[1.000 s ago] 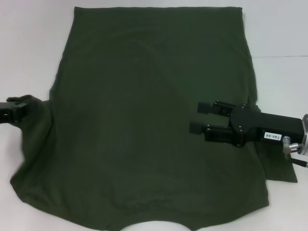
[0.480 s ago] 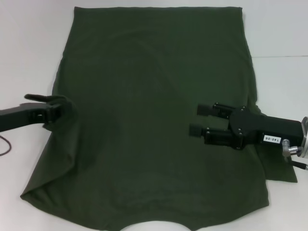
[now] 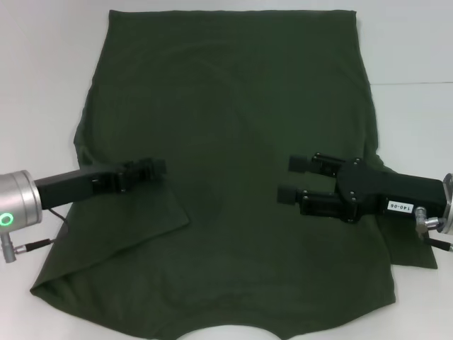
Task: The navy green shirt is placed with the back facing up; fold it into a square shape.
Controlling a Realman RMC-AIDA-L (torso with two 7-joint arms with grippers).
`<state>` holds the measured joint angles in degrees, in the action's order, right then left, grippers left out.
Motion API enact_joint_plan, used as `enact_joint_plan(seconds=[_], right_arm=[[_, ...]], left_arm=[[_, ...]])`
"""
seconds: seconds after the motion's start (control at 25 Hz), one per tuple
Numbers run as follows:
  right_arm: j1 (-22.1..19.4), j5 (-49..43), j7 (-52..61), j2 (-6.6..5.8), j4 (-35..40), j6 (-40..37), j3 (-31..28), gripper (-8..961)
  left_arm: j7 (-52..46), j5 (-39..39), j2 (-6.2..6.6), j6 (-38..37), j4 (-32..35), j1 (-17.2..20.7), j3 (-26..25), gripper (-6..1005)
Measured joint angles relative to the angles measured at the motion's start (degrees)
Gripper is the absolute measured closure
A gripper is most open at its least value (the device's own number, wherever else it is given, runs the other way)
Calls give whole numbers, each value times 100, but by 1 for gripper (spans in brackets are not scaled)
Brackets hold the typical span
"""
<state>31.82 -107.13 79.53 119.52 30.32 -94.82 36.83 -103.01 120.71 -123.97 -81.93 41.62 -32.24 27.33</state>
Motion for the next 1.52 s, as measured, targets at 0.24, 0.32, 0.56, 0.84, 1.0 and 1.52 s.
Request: enact_joint_plan(seconds=[0.24,0.32,0.56,0.84,1.0,1.52], right_arm=[[-8,0,0,0,0,-22,-38,105],[-9,0,0,0,0,-21,-40,106],[-11,0,38,0,0,-2,-44,106],[-10,0,50,0,0,-19,-45,106],[-2,0,52,0,1,-19,-45,106],[-68,0,4,-9,0,-23,-33,107]], left_arm=[[23,-102,4,12,40,106,-67,637],[23,-104,3,74,72,143,-80,484],[-185,-94,-3,661,58,238,-143,264],[-629,94,0,1449,-83,267,-148,138],[-639,97,3,1679,-283,241,-112,137],[-303,-32,-2,1960,-800,-433,-8,138]])
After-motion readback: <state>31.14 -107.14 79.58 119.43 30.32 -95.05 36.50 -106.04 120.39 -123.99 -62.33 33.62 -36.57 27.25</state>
